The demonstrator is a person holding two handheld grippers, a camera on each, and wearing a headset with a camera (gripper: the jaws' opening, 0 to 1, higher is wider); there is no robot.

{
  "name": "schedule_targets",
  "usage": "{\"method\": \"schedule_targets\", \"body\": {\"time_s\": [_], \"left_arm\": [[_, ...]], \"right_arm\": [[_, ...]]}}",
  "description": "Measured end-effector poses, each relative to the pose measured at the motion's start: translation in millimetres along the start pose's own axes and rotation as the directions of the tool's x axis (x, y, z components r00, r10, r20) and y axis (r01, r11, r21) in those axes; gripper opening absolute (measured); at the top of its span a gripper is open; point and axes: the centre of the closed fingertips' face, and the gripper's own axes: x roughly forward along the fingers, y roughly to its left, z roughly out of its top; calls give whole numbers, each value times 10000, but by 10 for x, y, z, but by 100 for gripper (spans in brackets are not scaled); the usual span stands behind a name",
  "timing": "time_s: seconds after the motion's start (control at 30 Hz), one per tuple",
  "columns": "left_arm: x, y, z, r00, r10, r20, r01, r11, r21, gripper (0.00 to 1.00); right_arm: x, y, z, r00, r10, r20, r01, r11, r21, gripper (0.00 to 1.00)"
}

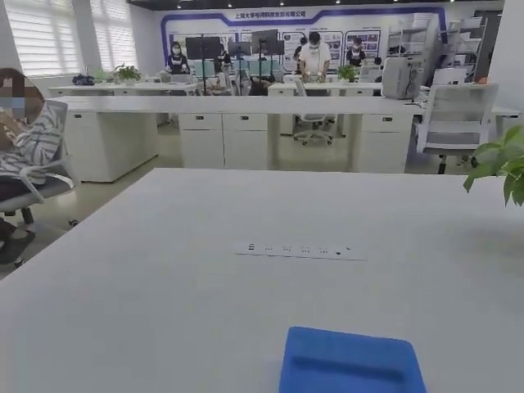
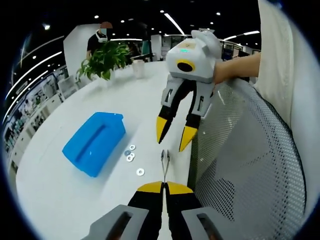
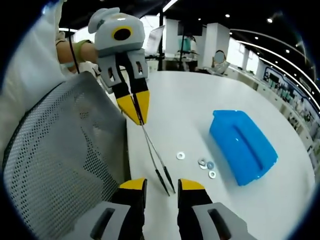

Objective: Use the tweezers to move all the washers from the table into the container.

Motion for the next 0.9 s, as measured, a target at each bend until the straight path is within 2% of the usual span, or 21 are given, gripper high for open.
{"method": "schedule_targets", "body": {"time_s": [0.2,0.37,0.9], "left_arm": [[-22,-11,108,10000,-42,57,40,9995,326,0],[-31,-17,175,9999,-90,83,85,9983,576,0],[-46,-89,449,9977,-601,298,553,9882,1427,0]], "right_arm": [[163,-10,-7,9986,453,-264,-463,9981,-396,20],[226,22,-41,9966,659,-484,-690,9955,-647,17],[203,83,61,9958,920,34,-913,9911,-974,8]]}}
